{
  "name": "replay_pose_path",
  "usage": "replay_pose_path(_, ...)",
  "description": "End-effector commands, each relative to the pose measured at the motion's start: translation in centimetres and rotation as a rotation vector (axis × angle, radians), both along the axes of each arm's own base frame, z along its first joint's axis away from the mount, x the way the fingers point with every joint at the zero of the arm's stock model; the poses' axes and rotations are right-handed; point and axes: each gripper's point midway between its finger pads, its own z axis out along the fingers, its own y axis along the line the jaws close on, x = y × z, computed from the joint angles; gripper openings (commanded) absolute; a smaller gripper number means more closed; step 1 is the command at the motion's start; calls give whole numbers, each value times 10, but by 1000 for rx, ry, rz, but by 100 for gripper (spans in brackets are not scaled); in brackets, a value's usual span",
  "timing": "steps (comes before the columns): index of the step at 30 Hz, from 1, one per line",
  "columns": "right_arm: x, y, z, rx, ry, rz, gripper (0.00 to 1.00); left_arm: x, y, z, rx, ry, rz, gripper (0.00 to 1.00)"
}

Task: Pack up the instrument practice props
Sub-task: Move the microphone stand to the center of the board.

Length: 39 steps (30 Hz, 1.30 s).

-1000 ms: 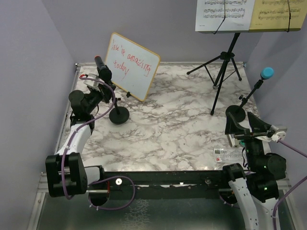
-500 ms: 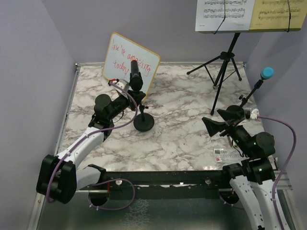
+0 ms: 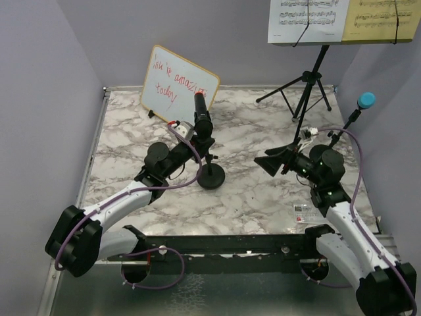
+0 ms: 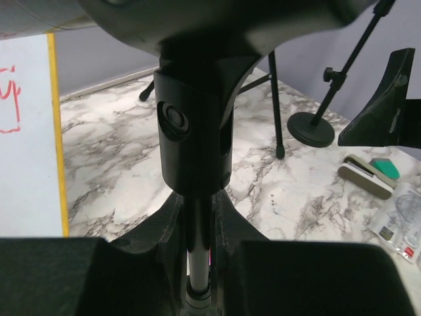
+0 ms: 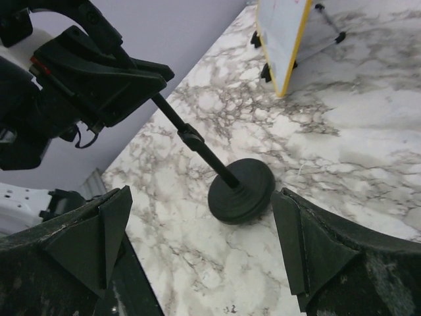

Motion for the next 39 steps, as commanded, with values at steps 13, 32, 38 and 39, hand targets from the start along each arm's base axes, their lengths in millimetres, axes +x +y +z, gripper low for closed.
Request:
replay_pose_path(13,18,75,-56,128,393,53,85,1,-9,7,-116,-72,82,0)
replay_pose_path(32,15,90,-83,205,633,78,91,-27,-34,-4,-74,-74,-98,40)
replay_pose_path(38,16,89,-84,209,649,67,91,-32,-21,0,-79,-93,-71,59)
replay_pose_path(39,17,89,-85,208,654,63,91,-32,-18,-1,-77,-93,-64,62)
